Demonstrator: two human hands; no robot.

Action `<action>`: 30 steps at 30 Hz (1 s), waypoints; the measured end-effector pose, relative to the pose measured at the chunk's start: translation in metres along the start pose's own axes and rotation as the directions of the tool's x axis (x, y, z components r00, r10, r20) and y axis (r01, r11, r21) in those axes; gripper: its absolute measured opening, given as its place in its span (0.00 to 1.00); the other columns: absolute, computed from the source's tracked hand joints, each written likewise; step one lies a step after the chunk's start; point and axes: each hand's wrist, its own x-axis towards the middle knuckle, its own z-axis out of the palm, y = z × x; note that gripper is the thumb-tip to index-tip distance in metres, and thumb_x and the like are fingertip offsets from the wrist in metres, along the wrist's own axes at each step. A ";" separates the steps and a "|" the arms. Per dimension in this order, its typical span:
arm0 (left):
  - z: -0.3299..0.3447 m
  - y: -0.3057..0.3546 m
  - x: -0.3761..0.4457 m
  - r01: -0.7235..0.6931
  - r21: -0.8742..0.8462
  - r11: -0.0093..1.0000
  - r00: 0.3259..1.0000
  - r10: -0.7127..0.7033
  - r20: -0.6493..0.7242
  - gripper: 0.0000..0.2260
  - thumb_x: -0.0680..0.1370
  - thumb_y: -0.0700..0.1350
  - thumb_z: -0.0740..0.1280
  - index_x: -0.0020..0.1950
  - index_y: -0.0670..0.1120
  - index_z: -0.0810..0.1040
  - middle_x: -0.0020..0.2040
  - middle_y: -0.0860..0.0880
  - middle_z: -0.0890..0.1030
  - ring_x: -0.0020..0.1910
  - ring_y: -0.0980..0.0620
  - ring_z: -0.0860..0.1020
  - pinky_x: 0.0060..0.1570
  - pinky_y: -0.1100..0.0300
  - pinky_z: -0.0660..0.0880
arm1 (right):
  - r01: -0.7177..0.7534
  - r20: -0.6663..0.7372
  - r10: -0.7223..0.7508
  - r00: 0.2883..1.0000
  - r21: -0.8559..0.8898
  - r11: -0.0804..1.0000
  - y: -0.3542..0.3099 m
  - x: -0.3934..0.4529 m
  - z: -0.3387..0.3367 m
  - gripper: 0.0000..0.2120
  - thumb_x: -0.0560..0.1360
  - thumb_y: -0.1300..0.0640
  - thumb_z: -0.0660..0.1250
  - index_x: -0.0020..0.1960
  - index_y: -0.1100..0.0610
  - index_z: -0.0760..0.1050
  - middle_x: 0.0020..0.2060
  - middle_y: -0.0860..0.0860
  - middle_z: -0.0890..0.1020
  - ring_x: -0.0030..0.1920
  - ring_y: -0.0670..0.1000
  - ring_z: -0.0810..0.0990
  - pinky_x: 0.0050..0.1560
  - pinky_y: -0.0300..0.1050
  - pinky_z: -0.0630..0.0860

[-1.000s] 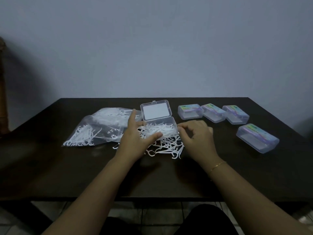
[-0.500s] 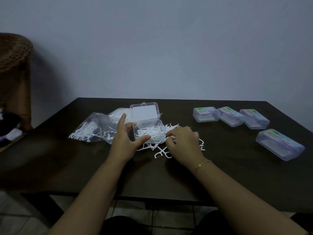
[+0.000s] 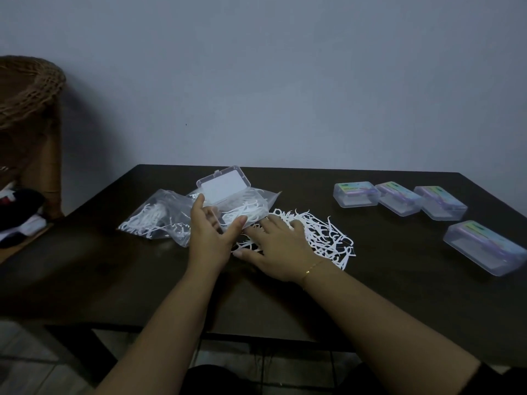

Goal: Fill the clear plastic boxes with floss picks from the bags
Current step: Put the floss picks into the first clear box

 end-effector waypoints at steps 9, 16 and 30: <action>0.001 -0.002 0.001 -0.073 0.135 0.988 0.997 0.067 0.044 0.37 0.72 0.51 0.73 0.76 0.54 0.58 0.69 0.53 0.63 0.61 0.61 0.70 0.61 0.59 0.69 | -0.079 0.105 0.081 0.991 -0.025 0.997 0.003 0.004 0.010 0.23 0.77 0.33 0.46 0.71 0.31 0.55 0.77 0.50 0.53 0.76 0.55 0.46 0.71 0.65 0.42; 0.000 0.008 -0.005 -0.139 0.359 0.923 0.982 0.081 0.173 0.31 0.74 0.53 0.70 0.75 0.49 0.64 0.70 0.47 0.65 0.59 0.61 0.64 0.57 0.68 0.61 | -0.206 0.112 0.210 0.971 -0.046 0.978 0.036 -0.008 0.002 0.23 0.78 0.35 0.46 0.73 0.35 0.55 0.77 0.48 0.50 0.77 0.54 0.45 0.72 0.63 0.42; -0.002 0.008 -0.011 -0.195 0.482 0.854 0.934 0.011 0.357 0.34 0.67 0.59 0.74 0.71 0.52 0.70 0.68 0.51 0.72 0.62 0.56 0.70 0.60 0.61 0.67 | -0.325 0.095 0.329 0.940 -0.054 0.944 0.076 -0.027 -0.008 0.23 0.78 0.35 0.46 0.72 0.35 0.57 0.77 0.49 0.51 0.76 0.55 0.46 0.72 0.62 0.43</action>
